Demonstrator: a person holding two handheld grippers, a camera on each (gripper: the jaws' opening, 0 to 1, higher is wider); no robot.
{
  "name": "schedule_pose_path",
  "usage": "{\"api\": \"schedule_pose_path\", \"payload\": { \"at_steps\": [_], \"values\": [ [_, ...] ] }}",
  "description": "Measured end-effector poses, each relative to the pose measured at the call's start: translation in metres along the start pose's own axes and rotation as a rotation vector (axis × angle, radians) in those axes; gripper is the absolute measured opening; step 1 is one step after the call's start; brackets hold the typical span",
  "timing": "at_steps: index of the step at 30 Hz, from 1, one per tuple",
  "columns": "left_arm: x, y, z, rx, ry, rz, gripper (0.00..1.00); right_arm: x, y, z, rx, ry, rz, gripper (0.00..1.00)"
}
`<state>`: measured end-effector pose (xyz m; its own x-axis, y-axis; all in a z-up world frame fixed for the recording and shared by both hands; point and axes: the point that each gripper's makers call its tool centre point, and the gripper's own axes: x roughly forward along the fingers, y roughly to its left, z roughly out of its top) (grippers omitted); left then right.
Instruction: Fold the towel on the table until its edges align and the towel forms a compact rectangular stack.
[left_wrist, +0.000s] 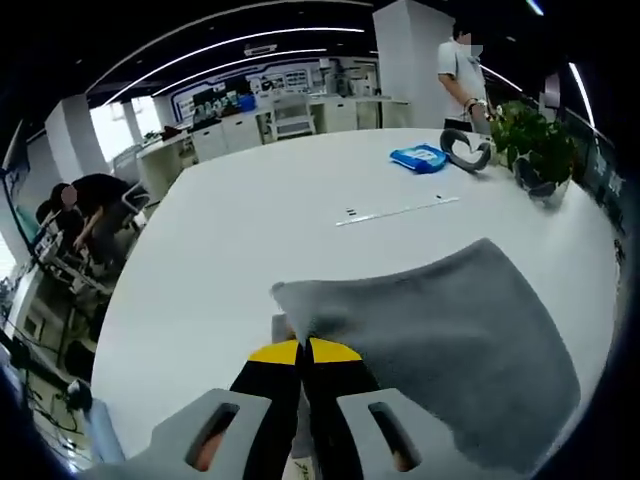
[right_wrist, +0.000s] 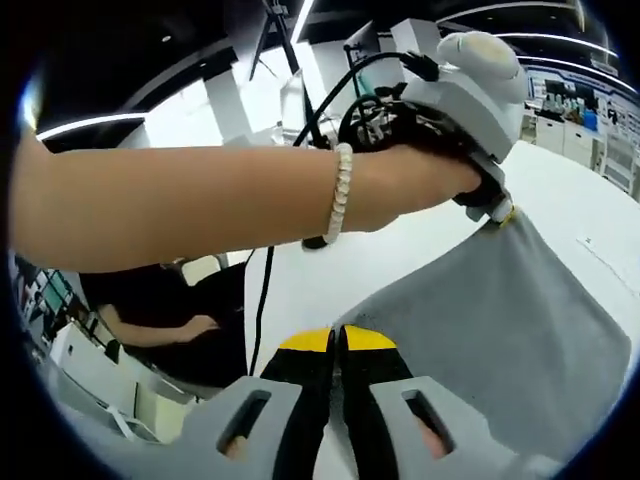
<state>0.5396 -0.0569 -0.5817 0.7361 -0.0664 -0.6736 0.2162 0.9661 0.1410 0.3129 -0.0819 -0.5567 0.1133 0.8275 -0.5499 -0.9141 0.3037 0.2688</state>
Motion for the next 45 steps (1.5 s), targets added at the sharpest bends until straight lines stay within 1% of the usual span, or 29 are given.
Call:
{"api": "schedule_pose_path", "payload": {
  "at_steps": [2,5,7,9,11,14,16,18,19,21,23,25,26,28,29,30,32,33,34,35,37,39,40,42,44,45],
  "values": [
    [0.005,0.001,-0.007,0.002,0.011,0.005,0.01,0.007,-0.002,-0.007,0.011,0.005,0.010,0.00],
    [0.014,0.003,-0.019,0.025,0.020,0.022,0.01,0.017,-0.006,-0.018,0.027,0.020,0.013,0.00],
    [0.018,0.002,-0.025,0.041,0.026,0.031,0.01,0.024,-0.009,-0.024,0.056,0.028,0.014,0.00],
    [0.020,0.001,-0.027,0.048,0.023,0.037,0.01,0.030,-0.009,-0.030,0.092,0.034,0.034,0.00],
    [0.023,0.001,-0.030,0.048,0.025,0.039,0.01,0.036,-0.011,-0.036,0.106,0.045,0.040,0.00],
    [0.028,0.000,-0.035,0.037,0.029,0.040,0.01,0.040,-0.011,-0.040,0.081,0.038,0.049,0.01],
    [0.030,-0.001,-0.037,0.013,0.022,0.035,0.01,0.041,-0.011,-0.045,0.075,0.049,0.064,0.02],
    [0.029,0.000,-0.036,0.004,0.005,0.043,0.02,0.041,-0.011,-0.047,0.042,0.048,0.068,0.04],
    [0.028,0.000,-0.034,0.003,-0.015,0.044,0.02,0.041,-0.010,-0.047,0.038,0.048,0.071,0.04],
    [0.027,0.001,-0.033,-0.006,-0.030,0.045,0.02,0.042,-0.009,-0.049,0.034,0.046,0.078,0.06],
    [0.025,0.002,-0.031,-0.025,-0.050,0.048,0.06,0.042,-0.008,-0.049,0.043,0.045,0.088,0.08],
    [0.020,0.006,-0.022,-0.044,-0.104,0.062,0.08,0.039,-0.005,-0.047,0.072,0.018,0.115,0.09],
    [0.017,0.010,-0.016,-0.047,-0.133,0.073,0.09,0.036,-0.005,-0.045,0.091,-0.009,0.125,0.11],
    [0.011,0.012,-0.011,-0.053,-0.153,0.072,0.11,0.029,-0.009,-0.040,0.133,-0.059,0.135,0.16],
    [0.009,0.012,-0.010,-0.056,-0.157,0.068,0.13,0.022,-0.014,-0.037,0.155,-0.085,0.137,0.19],
    [0.006,0.013,-0.007,-0.068,-0.170,0.061,0.14,0.018,-0.019,-0.037,0.156,-0.093,0.131,0.20],
    [-0.001,0.013,-0.005,-0.086,-0.184,0.064,0.14,0.006,-0.032,-0.039,0.163,-0.101,0.121,0.24],
    [-0.004,0.013,-0.005,-0.096,-0.188,0.063,0.15,0.001,-0.037,-0.040,0.169,-0.101,0.117,0.26],
    [-0.006,0.012,-0.005,-0.107,-0.197,0.055,0.15,-0.007,-0.046,-0.042,0.167,-0.103,0.098,0.25],
    [-0.008,0.011,-0.006,-0.109,-0.197,0.053,0.15,-0.012,-0.054,-0.043,0.163,-0.101,0.082,0.24],
    [-0.016,0.007,-0.009,-0.108,-0.203,0.050,0.14,-0.030,-0.080,-0.046,0.150,-0.097,0.018,0.22],
    [-0.025,0.004,-0.012,-0.128,-0.211,0.048,0.14,-0.042,-0.097,-0.046,0.164,-0.104,-0.013,0.18],
    [-0.030,0.002,-0.014,-0.140,-0.215,0.044,0.14,-0.052,-0.110,-0.046,0.176,-0.109,-0.039,0.16],
    [-0.041,-0.003,-0.021,-0.156,-0.225,0.043,0.14,-0.067,-0.131,-0.046,0.185,-0.112,-0.087,0.14],
    [-0.051,-0.009,-0.031,-0.153,-0.233,0.041,0.14,-0.077,-0.145,-0.044,0.192,-0.121,-0.109,0.12],
    [-0.057,-0.013,-0.037,-0.148,-0.232,0.040,0.14,-0.084,-0.156,-0.044,0.192,-0.114,-0.130,0.10]
  ]
}}
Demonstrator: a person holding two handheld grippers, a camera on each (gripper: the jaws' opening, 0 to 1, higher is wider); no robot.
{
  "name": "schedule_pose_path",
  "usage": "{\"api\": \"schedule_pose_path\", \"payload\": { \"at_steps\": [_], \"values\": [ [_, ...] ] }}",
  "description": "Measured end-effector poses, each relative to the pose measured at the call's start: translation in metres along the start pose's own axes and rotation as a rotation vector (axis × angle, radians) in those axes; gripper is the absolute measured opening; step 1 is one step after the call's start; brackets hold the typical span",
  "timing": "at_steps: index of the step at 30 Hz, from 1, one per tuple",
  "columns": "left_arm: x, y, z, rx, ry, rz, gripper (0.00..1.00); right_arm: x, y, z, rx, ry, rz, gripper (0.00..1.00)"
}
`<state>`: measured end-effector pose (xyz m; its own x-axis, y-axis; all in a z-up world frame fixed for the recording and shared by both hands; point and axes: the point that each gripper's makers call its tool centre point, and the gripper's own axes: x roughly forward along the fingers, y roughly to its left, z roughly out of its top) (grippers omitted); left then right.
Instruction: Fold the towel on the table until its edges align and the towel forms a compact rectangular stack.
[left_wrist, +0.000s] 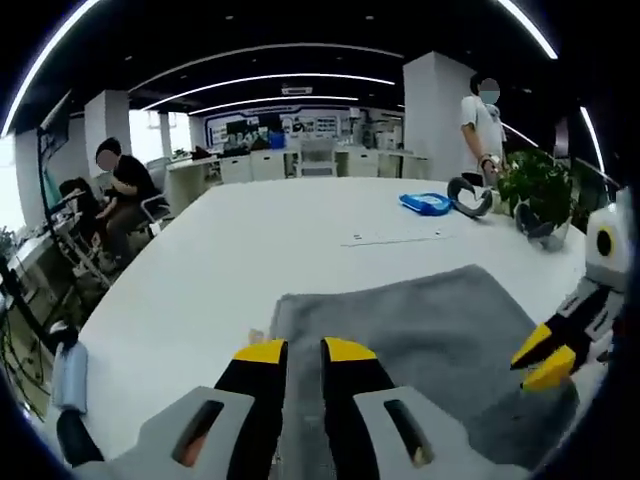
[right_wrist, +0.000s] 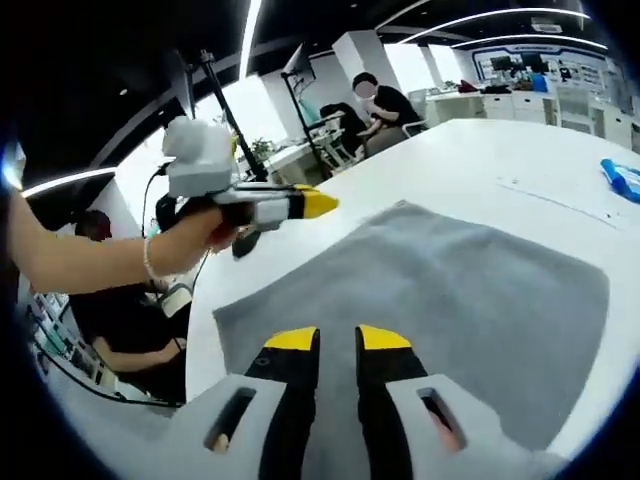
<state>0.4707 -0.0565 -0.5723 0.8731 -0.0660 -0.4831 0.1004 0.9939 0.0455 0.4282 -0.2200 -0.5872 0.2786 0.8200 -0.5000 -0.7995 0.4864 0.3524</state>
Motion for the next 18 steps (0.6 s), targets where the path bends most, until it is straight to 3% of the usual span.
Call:
{"api": "schedule_pose_path", "payload": {
  "at_steps": [6,10,14,18],
  "values": [
    [-0.030,-0.008,-0.022,-0.064,0.018,-0.005,0.12,-0.014,-0.048,0.008,-0.043,0.027,-0.093,0.01],
    [-0.048,-0.013,-0.038,-0.087,0.033,-0.011,0.11,-0.019,-0.068,0.012,-0.023,0.024,-0.117,0.00],
    [-0.063,-0.020,-0.055,-0.151,0.070,-0.021,0.10,-0.022,-0.094,0.010,-0.076,0.069,-0.189,0.00],
    [-0.074,-0.026,-0.075,-0.176,0.103,-0.006,0.05,-0.025,-0.119,0.007,-0.053,0.088,-0.261,0.00]
  ]
}}
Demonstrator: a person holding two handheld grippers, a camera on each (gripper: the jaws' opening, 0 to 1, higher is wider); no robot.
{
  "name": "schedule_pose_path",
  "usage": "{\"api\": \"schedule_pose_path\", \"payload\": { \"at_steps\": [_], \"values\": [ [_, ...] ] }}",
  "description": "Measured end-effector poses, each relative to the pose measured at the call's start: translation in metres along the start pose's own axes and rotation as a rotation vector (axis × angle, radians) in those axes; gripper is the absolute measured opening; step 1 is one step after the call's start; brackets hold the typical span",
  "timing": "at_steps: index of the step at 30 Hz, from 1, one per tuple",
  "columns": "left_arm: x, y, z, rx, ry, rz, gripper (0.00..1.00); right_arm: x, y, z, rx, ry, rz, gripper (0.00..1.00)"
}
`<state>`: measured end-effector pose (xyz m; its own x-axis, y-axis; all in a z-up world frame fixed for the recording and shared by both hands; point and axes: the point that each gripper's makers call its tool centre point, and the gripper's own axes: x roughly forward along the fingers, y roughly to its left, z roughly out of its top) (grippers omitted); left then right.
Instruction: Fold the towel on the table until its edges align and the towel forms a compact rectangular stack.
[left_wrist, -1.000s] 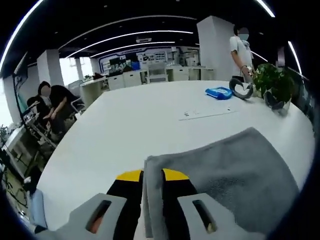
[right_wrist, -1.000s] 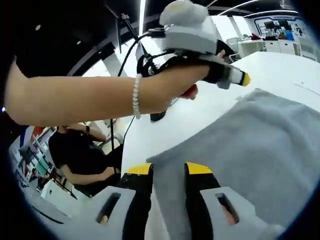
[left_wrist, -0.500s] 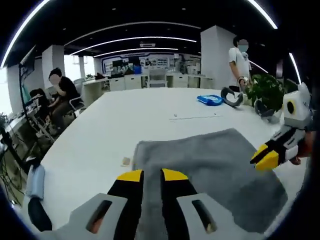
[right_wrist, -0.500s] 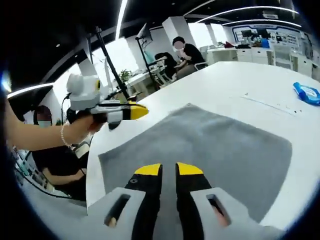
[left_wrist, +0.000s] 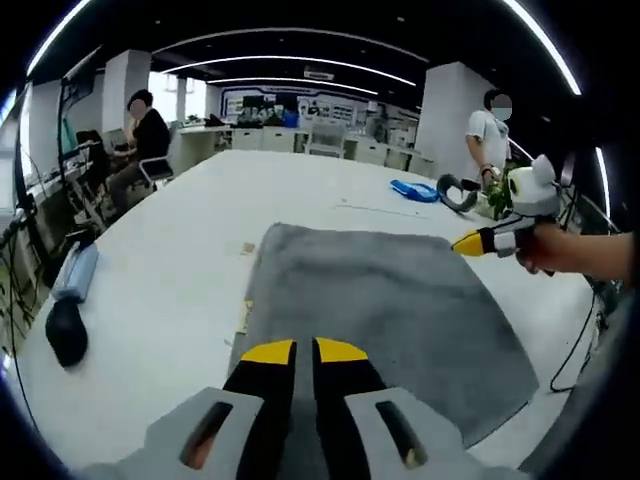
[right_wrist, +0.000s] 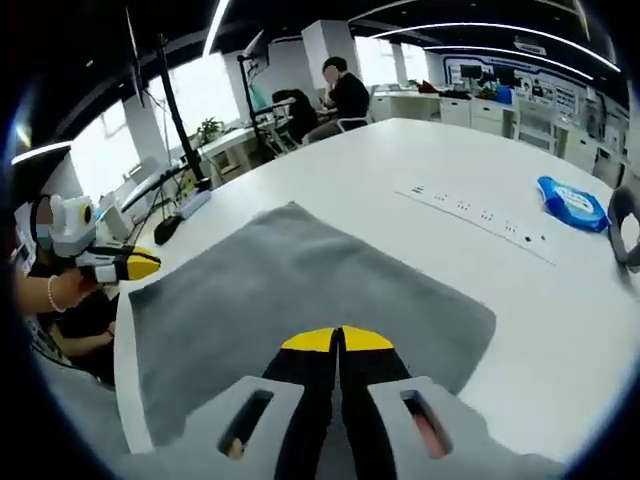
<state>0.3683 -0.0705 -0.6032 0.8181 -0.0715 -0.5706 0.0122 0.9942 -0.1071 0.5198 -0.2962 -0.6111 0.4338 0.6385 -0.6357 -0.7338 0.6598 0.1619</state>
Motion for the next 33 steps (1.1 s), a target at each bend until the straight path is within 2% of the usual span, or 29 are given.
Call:
{"api": "schedule_pose_path", "payload": {
  "at_steps": [3,5,10,13,14,15,16,19,21,26,31,33],
  "values": [
    [-0.006,-0.006,-0.025,-0.038,0.058,0.009,0.04,0.001,-0.016,-0.007,-0.003,0.027,-0.066,0.00],
    [-0.008,-0.010,-0.034,-0.040,0.069,0.010,0.04,0.002,-0.025,-0.016,-0.020,0.073,-0.105,0.00],
    [-0.008,-0.015,-0.056,-0.009,0.166,0.019,0.03,0.009,-0.040,-0.030,-0.028,0.122,-0.123,0.00],
    [-0.004,-0.011,-0.068,0.002,0.230,0.026,0.01,0.009,-0.046,-0.043,-0.047,0.185,-0.142,0.00],
    [-0.003,-0.010,-0.069,0.013,0.229,0.033,0.01,0.009,-0.046,-0.049,-0.065,0.217,-0.140,0.00],
    [-0.003,-0.011,-0.065,0.018,0.212,0.022,0.01,0.011,-0.046,-0.051,-0.080,0.213,-0.137,0.00],
    [-0.002,-0.011,-0.066,0.017,0.218,0.025,0.01,0.012,-0.045,-0.045,-0.110,0.178,-0.132,0.00],
    [-0.002,-0.010,-0.065,0.037,0.212,0.014,0.01,0.011,-0.044,-0.045,-0.086,0.208,-0.138,0.00],
    [0.000,-0.011,-0.064,0.115,0.204,-0.007,0.01,0.010,-0.045,-0.045,-0.091,0.224,-0.133,0.00],
    [0.000,-0.014,-0.064,0.283,0.218,0.008,0.00,0.010,-0.045,-0.046,-0.098,0.235,-0.141,0.00],
    [0.002,-0.014,-0.063,0.275,0.252,-0.021,0.00,0.007,-0.046,-0.048,-0.107,0.248,-0.160,0.00],
    [0.003,-0.016,-0.062,0.311,0.261,-0.050,0.00,0.006,-0.047,-0.049,-0.109,0.255,-0.169,0.00]
  ]
}}
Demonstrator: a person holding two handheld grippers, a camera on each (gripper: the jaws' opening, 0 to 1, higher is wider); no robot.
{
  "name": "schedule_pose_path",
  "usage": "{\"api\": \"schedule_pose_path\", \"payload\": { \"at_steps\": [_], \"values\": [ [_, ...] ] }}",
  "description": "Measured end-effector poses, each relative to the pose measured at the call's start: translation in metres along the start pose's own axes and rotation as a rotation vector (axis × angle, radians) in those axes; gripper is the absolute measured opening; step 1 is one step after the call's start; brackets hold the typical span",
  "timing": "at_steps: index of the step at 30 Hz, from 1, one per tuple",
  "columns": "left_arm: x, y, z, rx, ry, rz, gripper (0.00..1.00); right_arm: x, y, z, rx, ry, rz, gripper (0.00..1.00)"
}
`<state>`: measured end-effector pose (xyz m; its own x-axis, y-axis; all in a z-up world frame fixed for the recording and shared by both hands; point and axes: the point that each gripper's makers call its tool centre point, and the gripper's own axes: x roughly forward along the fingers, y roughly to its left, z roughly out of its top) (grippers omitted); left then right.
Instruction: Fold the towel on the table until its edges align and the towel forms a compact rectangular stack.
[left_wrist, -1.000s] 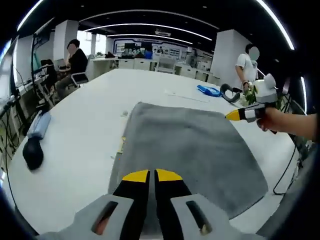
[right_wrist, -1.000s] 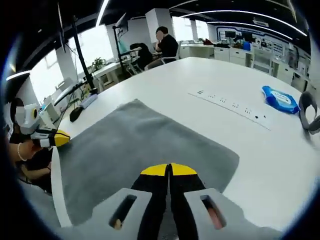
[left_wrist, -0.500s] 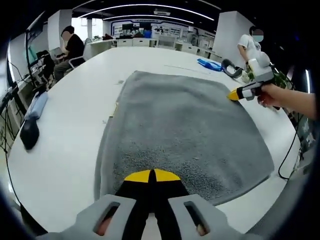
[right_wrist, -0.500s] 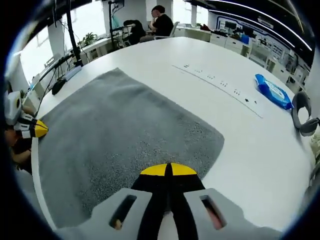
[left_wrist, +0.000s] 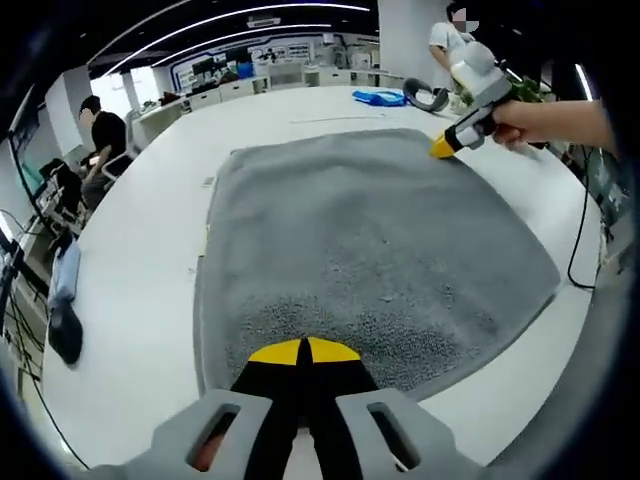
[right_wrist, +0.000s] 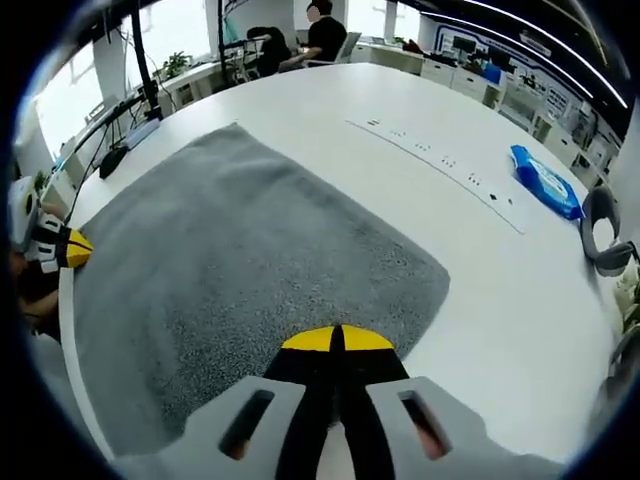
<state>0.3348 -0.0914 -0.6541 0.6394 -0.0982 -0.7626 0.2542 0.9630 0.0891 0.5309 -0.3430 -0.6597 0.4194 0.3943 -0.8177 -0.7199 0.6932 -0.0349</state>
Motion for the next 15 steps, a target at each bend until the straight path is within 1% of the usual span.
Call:
{"api": "schedule_pose_path", "payload": {
  "at_steps": [5,11,15],
  "values": [
    [0.005,0.000,0.005,0.011,0.032,-0.014,0.00,-0.004,-0.002,-0.005,0.014,0.012,-0.016,0.00],
    [0.009,-0.001,0.009,0.028,0.038,-0.003,0.00,-0.011,-0.003,-0.017,0.016,0.020,-0.041,0.00],
    [0.011,0.000,0.010,0.034,0.052,-0.004,0.00,-0.015,-0.005,-0.024,0.048,0.009,-0.047,0.00]
  ]
}}
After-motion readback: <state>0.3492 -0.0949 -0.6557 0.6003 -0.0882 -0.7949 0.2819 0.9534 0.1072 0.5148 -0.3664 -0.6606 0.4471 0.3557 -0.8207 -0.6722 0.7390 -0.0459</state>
